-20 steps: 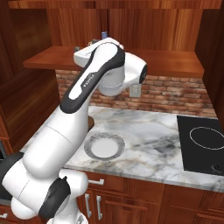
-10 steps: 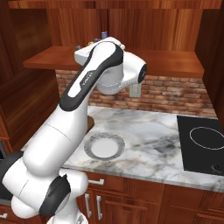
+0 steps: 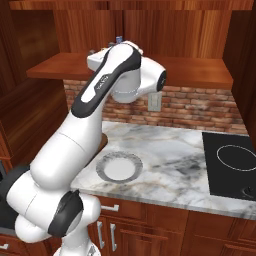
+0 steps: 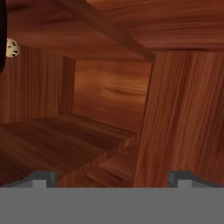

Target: Pick the shrimp from the plate and place it on the cutting board. Then pick the condiment bottle from the cabinet and place it next to the cutting board.

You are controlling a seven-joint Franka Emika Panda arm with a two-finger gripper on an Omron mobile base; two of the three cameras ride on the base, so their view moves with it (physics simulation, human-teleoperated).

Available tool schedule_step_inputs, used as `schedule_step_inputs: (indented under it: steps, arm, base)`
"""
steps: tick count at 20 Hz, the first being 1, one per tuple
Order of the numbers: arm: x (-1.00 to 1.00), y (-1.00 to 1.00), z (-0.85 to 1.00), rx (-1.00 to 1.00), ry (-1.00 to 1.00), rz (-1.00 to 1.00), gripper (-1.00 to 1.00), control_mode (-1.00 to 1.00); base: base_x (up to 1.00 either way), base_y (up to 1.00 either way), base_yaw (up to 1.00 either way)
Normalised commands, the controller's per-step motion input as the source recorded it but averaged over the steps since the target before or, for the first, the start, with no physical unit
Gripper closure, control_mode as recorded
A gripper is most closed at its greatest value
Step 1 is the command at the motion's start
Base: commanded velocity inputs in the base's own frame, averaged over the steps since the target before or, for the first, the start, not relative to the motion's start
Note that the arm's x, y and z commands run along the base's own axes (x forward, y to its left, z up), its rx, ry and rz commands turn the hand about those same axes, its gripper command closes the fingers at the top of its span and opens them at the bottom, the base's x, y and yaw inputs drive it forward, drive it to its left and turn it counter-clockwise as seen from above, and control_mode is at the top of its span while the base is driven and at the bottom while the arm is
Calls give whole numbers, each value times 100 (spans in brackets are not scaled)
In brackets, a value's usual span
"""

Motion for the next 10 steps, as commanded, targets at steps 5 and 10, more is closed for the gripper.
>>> schedule_step_inputs:
  steps: [5,10]
  arm:
    - [22,-5,0,0,0,0,-100,-100]
    - [21,-16,0,0,0,0,-100,-100]
  base:
    - [0,0,0]
    - [0,0,0]
